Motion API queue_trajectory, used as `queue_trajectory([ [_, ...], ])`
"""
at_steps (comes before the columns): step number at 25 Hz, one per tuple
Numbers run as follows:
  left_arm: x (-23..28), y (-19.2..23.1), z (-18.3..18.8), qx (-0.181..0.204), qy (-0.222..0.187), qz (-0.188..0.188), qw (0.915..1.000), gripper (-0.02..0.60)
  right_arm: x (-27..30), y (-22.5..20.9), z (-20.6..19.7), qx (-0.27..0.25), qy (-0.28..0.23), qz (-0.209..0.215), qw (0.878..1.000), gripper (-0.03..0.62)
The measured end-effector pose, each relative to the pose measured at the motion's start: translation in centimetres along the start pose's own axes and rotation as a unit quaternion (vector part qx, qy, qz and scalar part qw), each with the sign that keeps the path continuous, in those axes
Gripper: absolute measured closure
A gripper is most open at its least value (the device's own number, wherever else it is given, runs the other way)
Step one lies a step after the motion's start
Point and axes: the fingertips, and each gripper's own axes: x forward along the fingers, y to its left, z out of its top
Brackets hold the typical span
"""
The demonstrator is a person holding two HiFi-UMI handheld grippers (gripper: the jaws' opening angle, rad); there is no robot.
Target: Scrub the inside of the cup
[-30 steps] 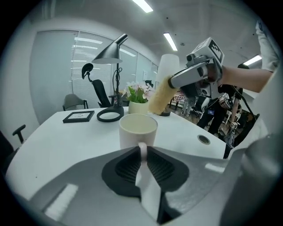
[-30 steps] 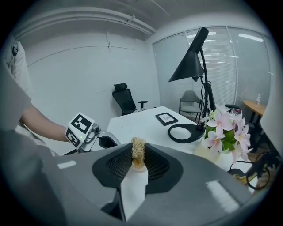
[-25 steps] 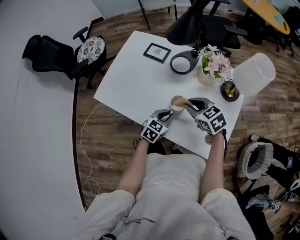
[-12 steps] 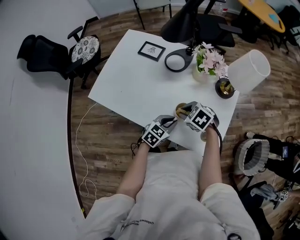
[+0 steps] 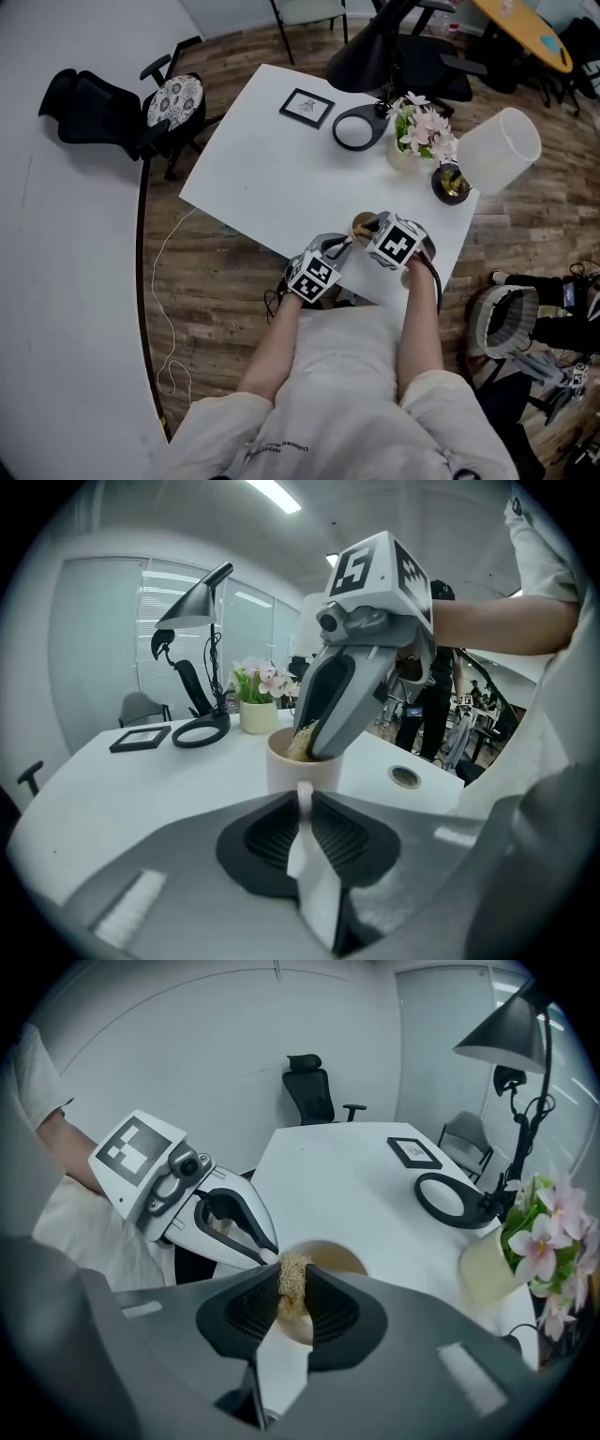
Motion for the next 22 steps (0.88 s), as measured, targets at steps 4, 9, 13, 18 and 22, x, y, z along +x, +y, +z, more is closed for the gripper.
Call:
queue_trajectory([
  [4,0.19,-0.05,0.04,-0.002,0.002,0.000,1.0000,0.535,0.32,-0.34,-0.03,0.012,-0.004,-0.004,1.000,0.496],
  [9,0.03,-0.10,-0.06,-0.003,0.010,0.007,0.9999,0.537,0.25,-0.24,-0.05,0.053,-0.036,0.011,0.998,0.497],
  [13,-0.06,0.13,0.06,0.000,0.015,0.015,0.9998,0.535,0.11,-0.25,0.03,0.082,-0.065,0.025,0.994,0.497],
  [18,0.43,0.07,0.20,0.001,0.013,0.013,0.9998,0.522,0.32,-0.36,0.16,0.080,-0.060,0.022,0.995,0.496],
  [22,0.72,-0.07,0.14,0.008,0.015,0.017,0.9997,0.518,0.49,-0.40,0.17,0.081,-0.059,0.018,0.995,0.496],
])
